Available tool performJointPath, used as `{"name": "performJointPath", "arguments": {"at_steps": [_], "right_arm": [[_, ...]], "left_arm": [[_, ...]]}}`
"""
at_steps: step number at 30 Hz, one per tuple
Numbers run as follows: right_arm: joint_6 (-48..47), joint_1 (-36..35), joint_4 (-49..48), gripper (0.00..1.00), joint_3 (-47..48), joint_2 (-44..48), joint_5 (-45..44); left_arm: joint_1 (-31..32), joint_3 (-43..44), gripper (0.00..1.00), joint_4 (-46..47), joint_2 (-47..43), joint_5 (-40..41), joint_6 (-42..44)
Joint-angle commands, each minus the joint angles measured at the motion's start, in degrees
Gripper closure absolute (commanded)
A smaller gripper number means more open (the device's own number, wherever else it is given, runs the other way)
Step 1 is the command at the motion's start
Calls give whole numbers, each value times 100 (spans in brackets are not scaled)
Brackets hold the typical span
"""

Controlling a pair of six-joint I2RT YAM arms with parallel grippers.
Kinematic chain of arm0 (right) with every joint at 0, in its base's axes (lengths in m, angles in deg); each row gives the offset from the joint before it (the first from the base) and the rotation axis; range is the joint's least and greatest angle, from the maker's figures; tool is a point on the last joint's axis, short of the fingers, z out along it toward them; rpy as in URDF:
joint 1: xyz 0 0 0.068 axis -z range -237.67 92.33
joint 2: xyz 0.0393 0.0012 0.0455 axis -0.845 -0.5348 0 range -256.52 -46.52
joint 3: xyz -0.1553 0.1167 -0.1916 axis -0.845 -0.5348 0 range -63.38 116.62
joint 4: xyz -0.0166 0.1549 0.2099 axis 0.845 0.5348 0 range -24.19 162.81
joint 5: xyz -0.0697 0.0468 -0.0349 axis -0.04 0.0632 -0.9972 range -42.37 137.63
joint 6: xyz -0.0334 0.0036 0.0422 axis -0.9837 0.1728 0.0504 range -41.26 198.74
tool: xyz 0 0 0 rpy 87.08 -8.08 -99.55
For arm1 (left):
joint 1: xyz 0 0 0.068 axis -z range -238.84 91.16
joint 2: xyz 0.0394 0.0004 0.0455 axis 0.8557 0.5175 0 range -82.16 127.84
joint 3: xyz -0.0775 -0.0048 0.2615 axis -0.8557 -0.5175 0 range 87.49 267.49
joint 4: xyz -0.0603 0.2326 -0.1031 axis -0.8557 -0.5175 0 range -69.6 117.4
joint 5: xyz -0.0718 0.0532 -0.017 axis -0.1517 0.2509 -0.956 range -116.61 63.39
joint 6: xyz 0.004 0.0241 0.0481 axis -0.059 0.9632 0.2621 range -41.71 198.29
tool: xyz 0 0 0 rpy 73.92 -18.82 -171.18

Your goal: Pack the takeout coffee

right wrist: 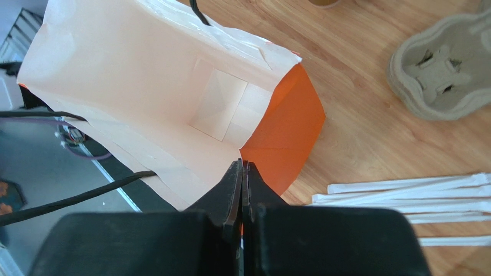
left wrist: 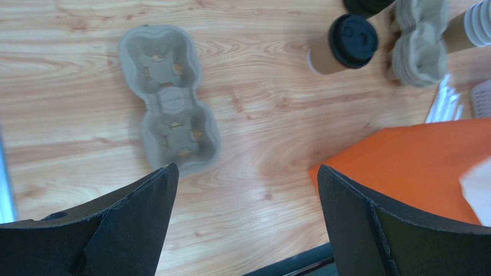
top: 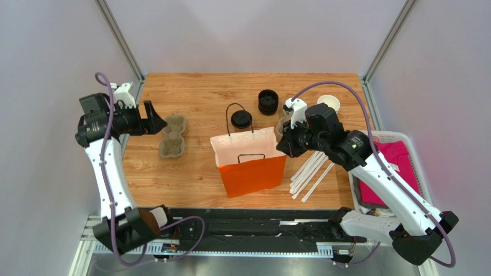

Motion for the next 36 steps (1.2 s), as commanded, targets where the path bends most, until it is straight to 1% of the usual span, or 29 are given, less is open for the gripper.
{"name": "performJointPath", "arguments": {"at_steps": [1, 3, 4, 5, 6, 7, 8, 9, 10, 12, 13, 15, 18, 19, 20, 21, 22, 23, 24, 25, 28, 34, 36], "right_arm": [[-1071, 22, 14, 100, 472, 49, 557], [-1449, 22, 41, 100, 508, 32, 830], [-1773, 22, 76, 100, 534, 14, 900], [-1951, 22, 93, 100, 560, -21, 1136], [-2109, 22, 137, 100, 587, -47, 1286], [-2285, 22, 198, 100, 596, -73, 1409], [-2556, 22, 225, 100, 639, -143, 1663], [-2698, 22, 260, 100, 657, -179, 1787], [-2813, 22, 304, 100, 675, -214, 1902], [-3103, 22, 322, 100, 745, -293, 2175], [-3173, 22, 339, 100, 780, -311, 2228], [-3366, 22, 348, 100, 885, -390, 2263], [-3560, 22, 471, 100, 1017, -548, 2386], [-3587, 30, 532, 100, 1087, -583, 2421], [-3587, 22, 559, 100, 1140, -679, 2500], [-3587, 22, 603, 100, 1184, -715, 2518], [-3596, 22, 716, 100, 1306, -820, 2535], [-3596, 30, 778, 100, 1369, -873, 2553], [-3596, 22, 831, 100, 1421, -917, 2545], [-3561, 22, 927, 100, 1509, -1013, 2518], [-3552, 22, 1130, 100, 1615, -1145, 2527], [-3209, 22, 1157, 100, 1878, -1453, 1965], [-3174, 30, 1105, 100, 2001, -1471, 1824]], "left_arm": [[-54, 603, 2, -746, 984, 533, 1748], [-63, 944, 4, -825, 1328, 649, 2012], [-54, 1094, 5, -974, 1721, 467, 2405], [-54, 1252, 6, -1045, 1934, 369, 2591], [-46, 1610, 7, -1089, 2145, 290, 2706], [-2, 1805, 8, -1211, 2591, 132, 2968], [16, 1999, 9, -1291, 2830, 79, 3093], [68, 2392, 11, -1361, 3076, 52, 3164], [156, 2588, 13, -1432, 3522, 52, 3217], [244, 3052, 14, -1441, 3903, 8, 3226], [332, 3151, 14, -1371, 4174, -53, 3217], [464, 3266, 13, -1205, 4378, -1, 3287], [981, 3266, 13, -565, 4669, 718, 3558], [1096, 3275, 13, -484, 4826, 1050, 3734], [1193, 3319, 13, -440, 4923, 1193, 3892], [1385, 3458, 13, -439, 5046, 1334, 4277], [1457, 3555, 13, -465, 5300, 1613, 4455], [1527, 3652, 13, -535, 5433, 1729, 4630], [1632, 3879, 13, -710, 5573, 1826, 5015], [1668, 3995, 13, -781, 5827, 2010, 5132], [1739, 4233, 14, -896, 6188, 2187, 5466], [1756, 4488, 18, -931, 6699, 2451, 5591], [1756, 4497, 23, -993, 6770, 2469, 5503]]}}
